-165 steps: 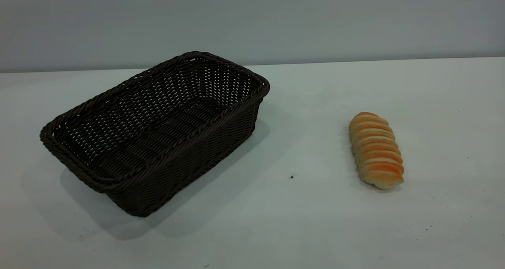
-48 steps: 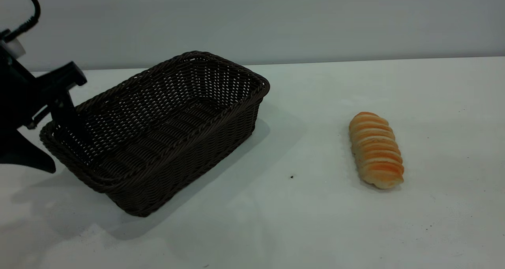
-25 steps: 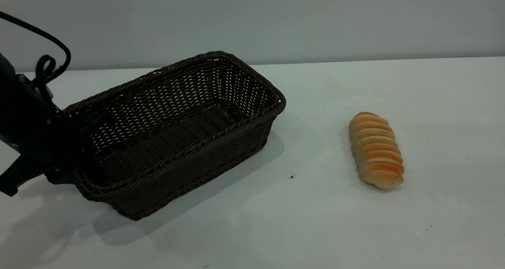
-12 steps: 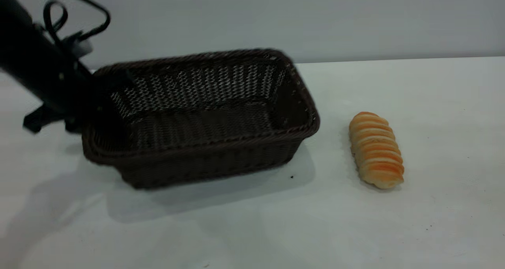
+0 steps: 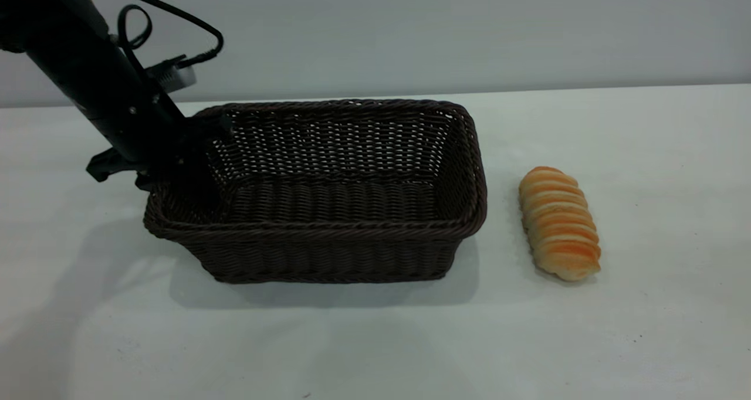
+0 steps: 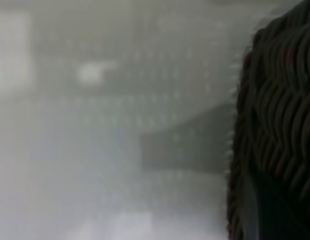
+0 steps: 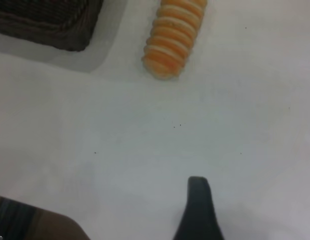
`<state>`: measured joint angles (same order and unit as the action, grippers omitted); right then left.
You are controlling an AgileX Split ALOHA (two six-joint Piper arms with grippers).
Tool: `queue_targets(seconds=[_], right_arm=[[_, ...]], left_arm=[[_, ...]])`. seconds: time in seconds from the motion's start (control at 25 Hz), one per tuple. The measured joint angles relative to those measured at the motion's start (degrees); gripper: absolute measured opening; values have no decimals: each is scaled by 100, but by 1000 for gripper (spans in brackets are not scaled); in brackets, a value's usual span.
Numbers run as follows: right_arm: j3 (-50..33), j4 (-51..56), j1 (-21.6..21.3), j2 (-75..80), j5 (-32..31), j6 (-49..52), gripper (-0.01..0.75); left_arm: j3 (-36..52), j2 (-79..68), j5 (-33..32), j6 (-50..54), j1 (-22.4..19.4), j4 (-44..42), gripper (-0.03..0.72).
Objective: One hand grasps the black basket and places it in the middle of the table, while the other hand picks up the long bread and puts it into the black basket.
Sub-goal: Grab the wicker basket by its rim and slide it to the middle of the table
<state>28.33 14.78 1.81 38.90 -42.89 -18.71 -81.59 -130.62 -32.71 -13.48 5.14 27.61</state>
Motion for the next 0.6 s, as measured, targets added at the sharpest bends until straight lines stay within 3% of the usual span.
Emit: queue_targets(seconds=[0.4,0.6], right_arm=[[0,0,0,0,0,0,589],[0,-2,0,0,0,0,589]], left_arm=[[-163,-62,-198,113,0,-66,152],[-486,-62,-490,152,-34,-225,356]])
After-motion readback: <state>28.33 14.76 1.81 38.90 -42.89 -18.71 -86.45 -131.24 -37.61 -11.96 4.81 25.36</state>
